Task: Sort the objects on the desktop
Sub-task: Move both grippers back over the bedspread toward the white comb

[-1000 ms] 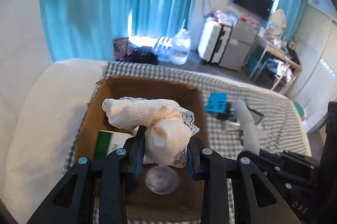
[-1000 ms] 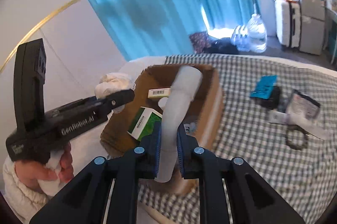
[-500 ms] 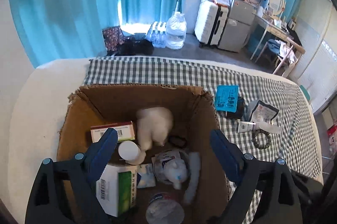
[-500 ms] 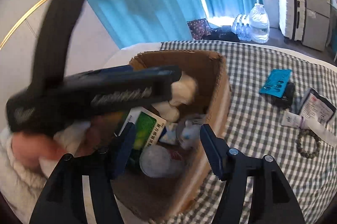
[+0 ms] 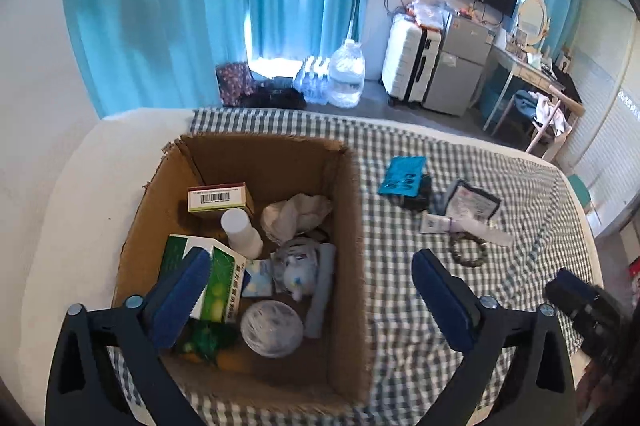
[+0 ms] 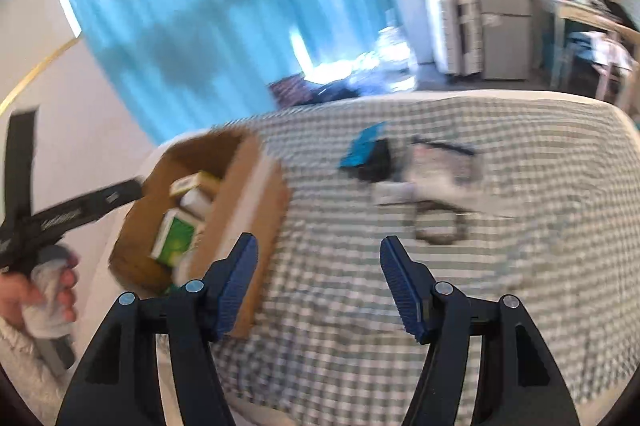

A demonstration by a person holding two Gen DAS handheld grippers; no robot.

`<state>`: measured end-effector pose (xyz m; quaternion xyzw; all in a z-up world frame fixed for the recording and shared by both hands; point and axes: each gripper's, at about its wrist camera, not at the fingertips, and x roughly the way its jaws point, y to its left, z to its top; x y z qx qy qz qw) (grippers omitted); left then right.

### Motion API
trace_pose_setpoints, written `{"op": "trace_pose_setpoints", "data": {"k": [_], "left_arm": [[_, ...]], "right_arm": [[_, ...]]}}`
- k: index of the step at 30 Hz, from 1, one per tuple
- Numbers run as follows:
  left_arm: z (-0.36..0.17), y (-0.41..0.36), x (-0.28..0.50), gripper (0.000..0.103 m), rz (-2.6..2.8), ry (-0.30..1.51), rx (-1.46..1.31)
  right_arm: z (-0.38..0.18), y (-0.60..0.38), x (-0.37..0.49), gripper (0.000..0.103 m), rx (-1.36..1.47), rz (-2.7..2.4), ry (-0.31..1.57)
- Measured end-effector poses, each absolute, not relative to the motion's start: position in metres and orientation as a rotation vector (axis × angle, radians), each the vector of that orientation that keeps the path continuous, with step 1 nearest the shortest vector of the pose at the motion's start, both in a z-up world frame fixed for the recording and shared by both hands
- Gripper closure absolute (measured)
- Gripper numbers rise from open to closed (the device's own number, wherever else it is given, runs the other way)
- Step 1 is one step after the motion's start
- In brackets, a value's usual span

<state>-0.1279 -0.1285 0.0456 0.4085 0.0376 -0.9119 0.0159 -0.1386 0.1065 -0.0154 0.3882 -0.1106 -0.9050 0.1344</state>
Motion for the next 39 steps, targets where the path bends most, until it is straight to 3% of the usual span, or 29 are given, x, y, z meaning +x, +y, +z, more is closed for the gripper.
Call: {"op": "trace_pose_setpoints", "data": {"k": [8,19,24,33,39], "left_arm": [[0.041,-0.047,-0.088,0.000,-2.863,0.163,1.233],[-0.044,0.055,-0.083,0.000,-2.852,0.042,1.397],[-0.069,0.076,-0.104,0.000,-2.873,0.021,1.446],[-0.111,0.105,-0.170,0.000,-2.843,0.057,1.455],[-0.145,0.109,-0.218,0.000,-2.840,0.077,1.494]], "right_arm": [[-0.014,0.197,-0.092,0.036,1.120,-2.802,-0.387],[-0.049,0.247,-0.083,0.034,1.146,-2.856,-0.417],[-0.079,0.266,-0.095,0.033,1.214,-2.815,-0.547],[-0.124,0.286,-0.131,0.033,1.292,-2.806,-0.583],[-0.133,0.282,-0.171,0.033,1.263,-2.816,-0.463]]}}
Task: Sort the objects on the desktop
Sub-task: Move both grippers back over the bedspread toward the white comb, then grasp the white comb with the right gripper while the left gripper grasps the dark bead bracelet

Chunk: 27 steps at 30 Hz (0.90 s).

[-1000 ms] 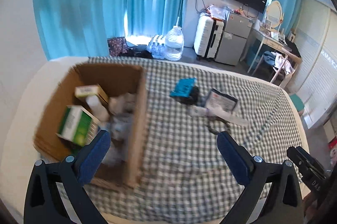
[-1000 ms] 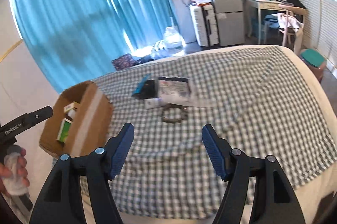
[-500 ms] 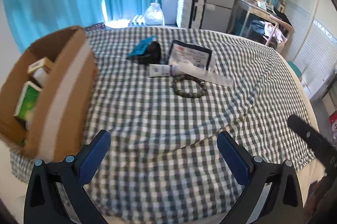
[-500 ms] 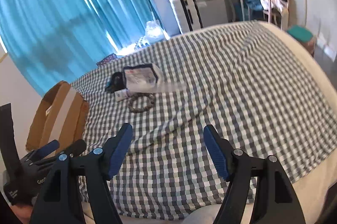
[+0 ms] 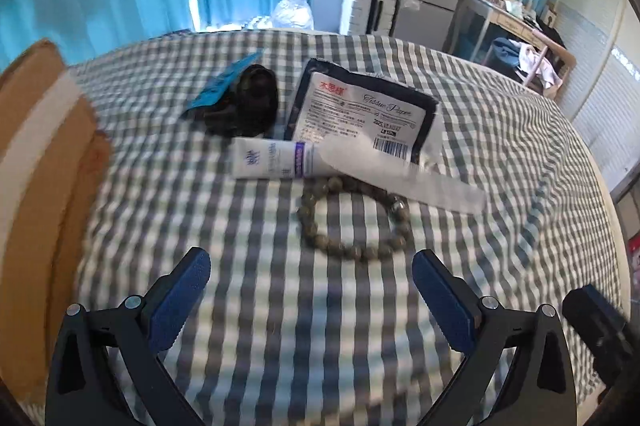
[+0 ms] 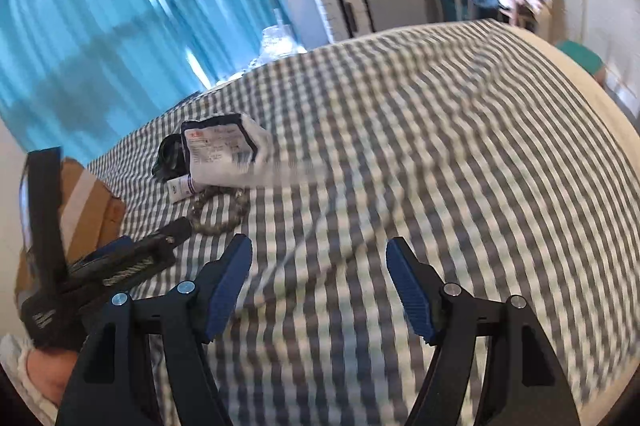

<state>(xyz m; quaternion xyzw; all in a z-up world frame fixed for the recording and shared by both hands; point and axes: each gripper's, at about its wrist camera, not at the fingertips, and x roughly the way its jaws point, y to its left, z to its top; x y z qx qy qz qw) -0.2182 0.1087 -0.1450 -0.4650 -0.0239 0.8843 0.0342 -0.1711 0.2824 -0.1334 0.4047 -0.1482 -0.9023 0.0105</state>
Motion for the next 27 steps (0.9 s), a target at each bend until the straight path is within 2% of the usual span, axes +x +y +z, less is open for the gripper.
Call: {"op": "trace_pose_setpoints", "data": {"k": [3,5,7,8,9,10,16,19,22,27], "left_arm": [[-0.164,0.107,-0.239,0.002,2.680,-0.066,-1.478],[-0.178,0.102,-0.252,0.008,2.668,-0.063,-1.537],[-0.184,0.095,-0.258,0.040,2.681,-0.087,-1.544],[-0.184,0.094,-0.258,0.051,2.700,-0.074,-1.509],[-0.181,0.094,-0.257,0.075,2.693,-0.042,-1.461],[-0.181,0.095,-0.258,0.091,2.672,-0.039,-1.446],[-0.178,0.075,-0.252,0.091,2.569,-0.185,-1.466],[-0.168,0.058,-0.241,0.092,2.660,-0.177,-1.448],[-0.159,0.036,-0.230,0.092,2.733,-0.201,-1.439],[-0.155,0.017,-0.221,0.092,2.730,-0.207,-1.471]], "right_arm": [[-0.134,0.268,-0.200,0.033,1.206,-2.801,-0.259],[-0.137,0.255,-0.220,0.033,1.177,-2.765,-0.084],[-0.143,0.246,-0.240,0.034,1.176,-2.744,0.066],[-0.148,0.244,-0.249,0.033,1.190,-2.731,0.102],[-0.151,0.243,-0.256,0.033,1.206,-2.722,0.116],[-0.156,0.241,-0.264,0.033,1.231,-2.704,0.134],[-0.178,0.220,-0.282,0.033,1.246,-2.598,0.266],[-0.179,0.204,-0.281,0.022,1.203,-2.563,0.410],[-0.182,0.194,-0.287,0.021,1.162,-2.556,0.540],[-0.201,0.184,-0.310,0.021,1.332,-2.394,0.470]]}}
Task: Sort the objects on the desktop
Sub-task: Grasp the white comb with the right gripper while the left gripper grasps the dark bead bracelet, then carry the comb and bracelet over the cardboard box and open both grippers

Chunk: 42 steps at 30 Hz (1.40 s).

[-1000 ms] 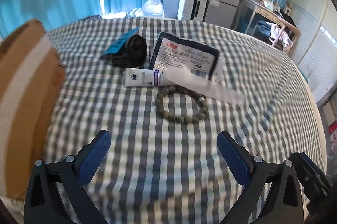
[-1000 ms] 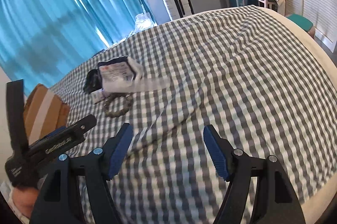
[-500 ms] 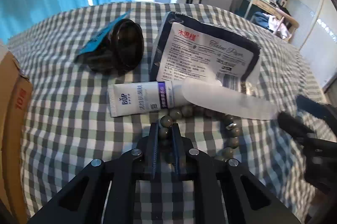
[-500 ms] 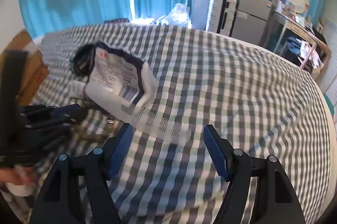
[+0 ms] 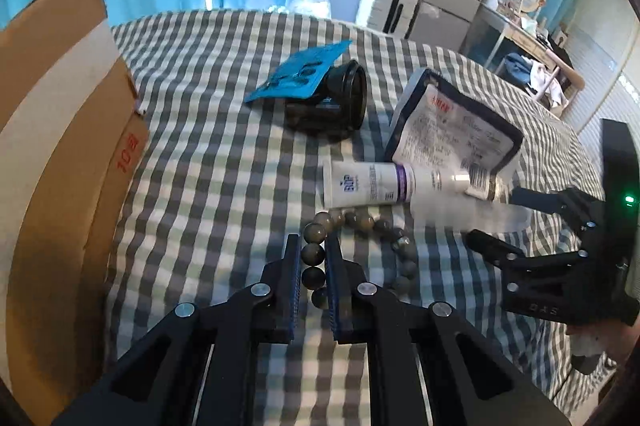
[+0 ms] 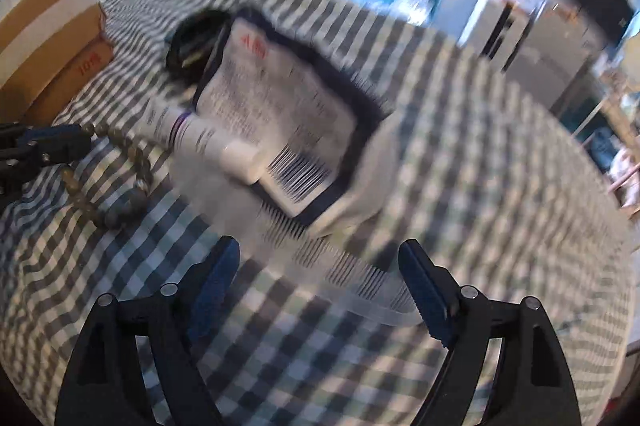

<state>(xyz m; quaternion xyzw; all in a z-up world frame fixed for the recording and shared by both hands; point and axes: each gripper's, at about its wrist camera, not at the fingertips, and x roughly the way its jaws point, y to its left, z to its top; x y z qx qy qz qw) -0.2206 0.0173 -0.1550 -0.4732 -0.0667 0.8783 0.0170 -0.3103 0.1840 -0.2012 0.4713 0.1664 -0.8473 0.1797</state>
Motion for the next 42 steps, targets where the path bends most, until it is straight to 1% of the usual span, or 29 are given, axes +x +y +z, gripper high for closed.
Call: {"op": "trace_pose_setpoints", "data": {"k": [4,6,8,10,11,17,18,21,23,26,28,30,32,34,35,36,37,38,42], "left_arm": [[-0.148,0.013,-0.210,0.092,2.753,-0.224,-1.437],[-0.145,0.016,-0.205,0.092,2.773,-0.192,-1.437],[-0.140,0.020,-0.206,0.092,2.775,-0.179,-1.421],[-0.135,0.020,-0.199,0.092,2.778,-0.177,-1.409],[-0.133,0.021,-0.197,0.092,2.764,-0.174,-1.403],[-0.120,0.026,-0.183,0.092,2.770,-0.145,-1.372],[-0.117,0.026,-0.178,0.092,2.780,-0.141,-1.361],[-0.112,0.030,-0.169,0.092,2.764,-0.128,-1.348],[-0.115,0.032,-0.166,0.092,2.741,-0.137,-1.355],[-0.124,0.032,-0.167,0.092,2.724,-0.153,-1.390],[-0.132,0.032,-0.169,0.092,2.714,-0.148,-1.413],[-0.141,0.032,-0.174,0.092,2.708,-0.138,-1.441],[-0.151,0.030,-0.179,0.091,2.703,-0.154,-1.458],[-0.162,0.029,-0.187,0.090,2.700,-0.153,-1.493],[-0.171,0.028,-0.191,0.090,2.690,-0.153,-1.520],[-0.176,0.027,-0.193,0.090,2.691,-0.157,-1.527],[-0.179,0.026,-0.194,0.090,2.688,-0.157,-1.523],[-0.179,0.026,-0.194,0.090,2.687,-0.162,-1.506],[-0.167,0.026,-0.187,0.092,2.686,-0.171,-1.445]], "right_arm": [[-0.205,0.188,-0.302,0.022,1.376,-2.381,0.378],[-0.203,0.193,-0.296,0.033,1.403,-2.390,0.342],[-0.198,0.193,-0.287,0.059,1.443,-2.410,0.258],[-0.193,0.192,-0.271,0.072,1.484,-2.431,0.214],[-0.193,0.191,-0.265,0.076,1.493,-2.432,0.187],[-0.194,0.186,-0.207,0.078,1.500,-2.378,-0.116],[-0.194,0.186,-0.202,0.078,1.511,-2.362,-0.138],[-0.188,0.185,-0.191,0.078,1.520,-2.362,-0.127],[-0.190,0.181,-0.187,0.078,1.531,-2.353,-0.161],[-0.190,0.187,-0.186,0.077,1.535,-2.370,-0.162],[-0.189,0.187,-0.188,0.077,1.533,-2.428,-0.099],[-0.189,0.185,-0.190,0.073,1.526,-2.454,-0.023],[-0.191,0.181,-0.195,0.057,1.513,-2.462,-0.002],[-0.194,0.177,-0.201,0.052,1.506,-2.476,0.017],[-0.195,0.174,-0.205,0.052,1.501,-2.490,0.041],[-0.197,0.171,-0.208,0.054,1.490,-2.503,0.066],[-0.199,0.169,-0.210,0.071,1.479,-2.516,0.089],[-0.200,0.167,-0.210,0.077,1.456,-2.544,0.131],[-0.195,0.167,-0.205,0.077,1.434,-2.557,0.140]]}}
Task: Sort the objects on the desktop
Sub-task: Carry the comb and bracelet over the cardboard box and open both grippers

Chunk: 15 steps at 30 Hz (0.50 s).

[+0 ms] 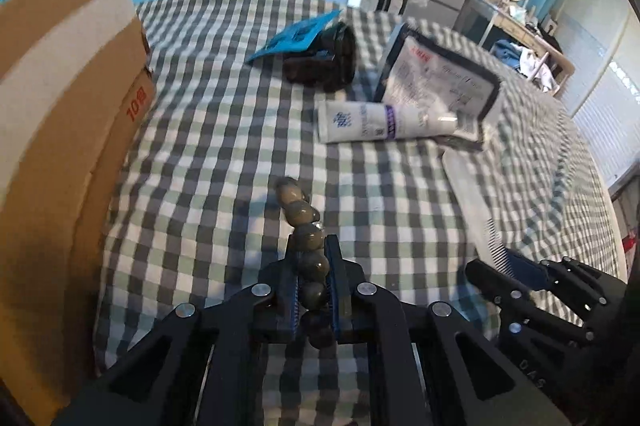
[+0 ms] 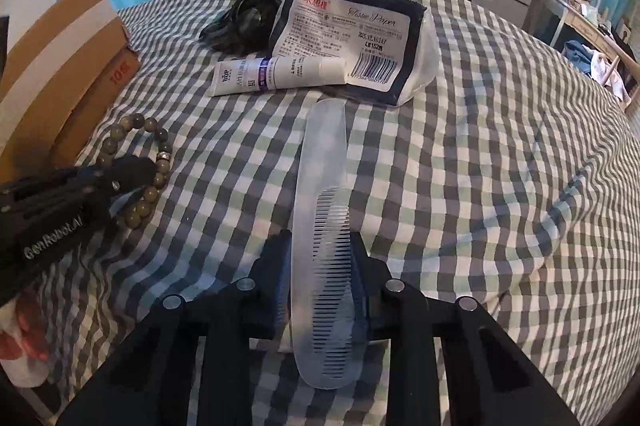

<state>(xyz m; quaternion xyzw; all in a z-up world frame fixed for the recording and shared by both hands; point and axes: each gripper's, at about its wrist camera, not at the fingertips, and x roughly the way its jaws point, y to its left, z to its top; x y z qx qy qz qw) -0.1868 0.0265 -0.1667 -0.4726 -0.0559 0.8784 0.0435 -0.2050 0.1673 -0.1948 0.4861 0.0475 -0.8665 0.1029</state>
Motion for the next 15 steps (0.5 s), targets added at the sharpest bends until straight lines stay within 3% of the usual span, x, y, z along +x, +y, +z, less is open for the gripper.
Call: {"op": "trace_pose_setpoints", "data": {"k": [15], "left_arm": [[-0.092,0.021,-0.151,0.092,2.729,-0.190,-1.285]], "right_arm": [[-0.123,0.166,-0.164,0.077,1.265,-2.629,-0.004]]}}
